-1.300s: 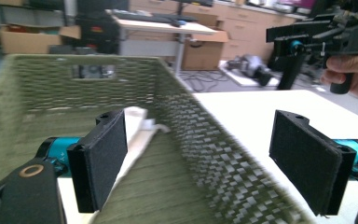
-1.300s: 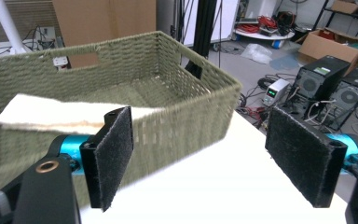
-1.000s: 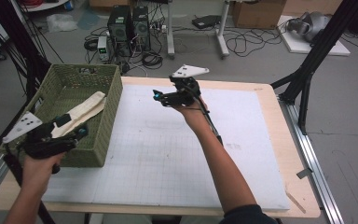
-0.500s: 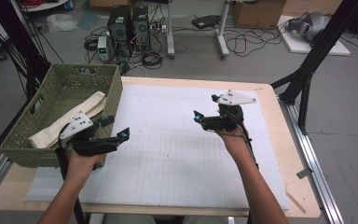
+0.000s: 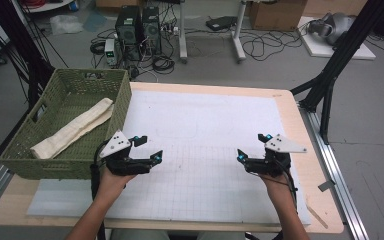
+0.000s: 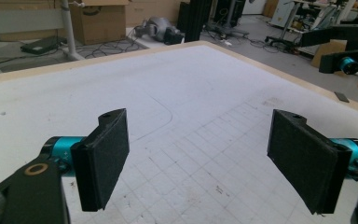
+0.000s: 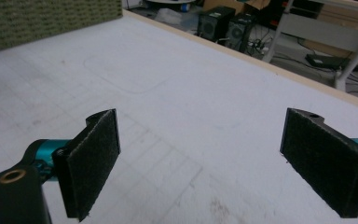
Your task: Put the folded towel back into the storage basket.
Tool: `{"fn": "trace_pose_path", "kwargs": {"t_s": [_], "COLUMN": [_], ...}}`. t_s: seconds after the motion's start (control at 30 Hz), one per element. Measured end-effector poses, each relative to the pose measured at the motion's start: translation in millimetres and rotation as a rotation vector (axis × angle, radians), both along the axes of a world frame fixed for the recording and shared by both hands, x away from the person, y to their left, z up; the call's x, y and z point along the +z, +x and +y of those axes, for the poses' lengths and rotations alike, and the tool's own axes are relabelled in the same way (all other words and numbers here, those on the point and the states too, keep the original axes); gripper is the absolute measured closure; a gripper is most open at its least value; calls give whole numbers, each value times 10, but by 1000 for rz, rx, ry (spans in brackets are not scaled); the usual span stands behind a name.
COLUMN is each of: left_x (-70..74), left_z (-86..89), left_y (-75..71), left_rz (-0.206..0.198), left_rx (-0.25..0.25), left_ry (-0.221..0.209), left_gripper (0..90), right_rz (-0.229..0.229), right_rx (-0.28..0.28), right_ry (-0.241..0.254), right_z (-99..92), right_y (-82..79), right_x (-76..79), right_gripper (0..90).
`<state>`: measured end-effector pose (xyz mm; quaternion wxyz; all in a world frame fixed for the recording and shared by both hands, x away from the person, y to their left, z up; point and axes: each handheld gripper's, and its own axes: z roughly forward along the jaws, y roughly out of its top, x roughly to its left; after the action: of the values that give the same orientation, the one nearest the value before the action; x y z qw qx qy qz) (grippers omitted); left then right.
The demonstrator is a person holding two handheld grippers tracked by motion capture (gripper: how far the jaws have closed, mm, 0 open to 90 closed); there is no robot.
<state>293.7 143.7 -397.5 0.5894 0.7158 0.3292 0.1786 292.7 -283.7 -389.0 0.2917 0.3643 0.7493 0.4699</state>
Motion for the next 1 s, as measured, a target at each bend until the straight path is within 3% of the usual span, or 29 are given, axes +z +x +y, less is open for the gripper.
{"fn": "trace_pose_path", "kwargs": {"t_s": [0.23, 1.0], "left_x": [-111, -182], "left_z": [-34, -23], "left_y": [-18, -24], "left_rz": [4, 22], "left_rx": [4, 9], "left_ry": [10, 15], "left_gripper": [211, 211], "right_rz": [19, 18], "right_rx": [-27, -28], "right_ry": [-2, 3], "right_z": [-87, -84], "right_y": [-126, -124], "right_x": [-161, -201], "right_gripper": [112, 112]}}
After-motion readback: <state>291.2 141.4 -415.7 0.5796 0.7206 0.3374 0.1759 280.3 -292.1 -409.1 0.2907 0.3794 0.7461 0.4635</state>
